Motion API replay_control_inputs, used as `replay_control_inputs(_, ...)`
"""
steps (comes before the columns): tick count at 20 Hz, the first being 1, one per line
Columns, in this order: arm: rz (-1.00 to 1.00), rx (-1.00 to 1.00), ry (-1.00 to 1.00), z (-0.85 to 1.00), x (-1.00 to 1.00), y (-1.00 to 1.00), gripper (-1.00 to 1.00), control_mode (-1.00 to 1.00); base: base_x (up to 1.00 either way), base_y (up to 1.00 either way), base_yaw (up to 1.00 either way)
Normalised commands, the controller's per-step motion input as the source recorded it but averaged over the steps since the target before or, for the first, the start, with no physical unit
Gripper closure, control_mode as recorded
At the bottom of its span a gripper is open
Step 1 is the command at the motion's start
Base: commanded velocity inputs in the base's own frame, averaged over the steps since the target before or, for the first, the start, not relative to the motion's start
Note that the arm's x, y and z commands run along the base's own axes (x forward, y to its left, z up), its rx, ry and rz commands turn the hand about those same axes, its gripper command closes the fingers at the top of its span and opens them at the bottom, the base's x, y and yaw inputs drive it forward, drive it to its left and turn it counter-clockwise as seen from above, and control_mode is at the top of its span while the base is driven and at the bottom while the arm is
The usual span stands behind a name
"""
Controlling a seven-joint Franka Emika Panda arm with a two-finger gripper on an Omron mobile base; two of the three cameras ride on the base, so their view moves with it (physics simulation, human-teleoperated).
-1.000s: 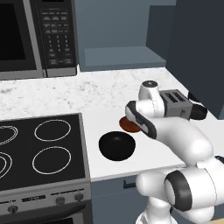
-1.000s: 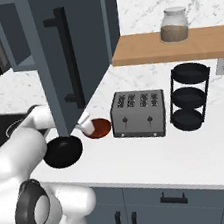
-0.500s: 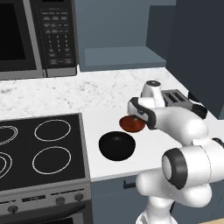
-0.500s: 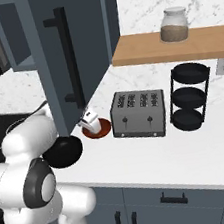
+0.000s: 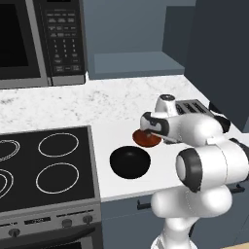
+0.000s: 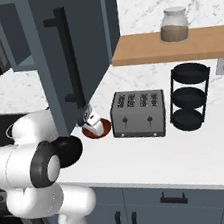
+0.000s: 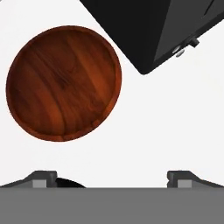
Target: Pick up the bowls on the counter and stack them on top of one another in the open cabinet. Place the smaller bowl on top of the larger bowl.
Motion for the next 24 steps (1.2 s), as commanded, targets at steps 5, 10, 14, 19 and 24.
replay_control_inputs(5, -0.03, 0.06, 0.0, -0.25, 0.22, -0.18, -1.0, -1.0, 0.0, 0.0, 0.0)
replay_control_inputs(10, -0.02, 0.04, 0.0, -0.18, 0.24, -0.13, -1.0, -1.0, 0.0, 0.0, 0.0)
replay_control_inputs(14, -0.05, 0.0, 0.0, -0.24, 0.36, 0.0, -1.0, -1.0, 0.0, 0.0, 0.0)
replay_control_inputs(19, -0.03, 0.0, 0.03, -0.31, 0.3, 0.0, -1.0, -1.0, 0.0, 0.0, 0.0)
replay_control_inputs(24, -0.03, 0.0, 0.03, -0.34, 0.3, 0.0, -1.0, -1.0, 0.0, 0.0, 0.0)
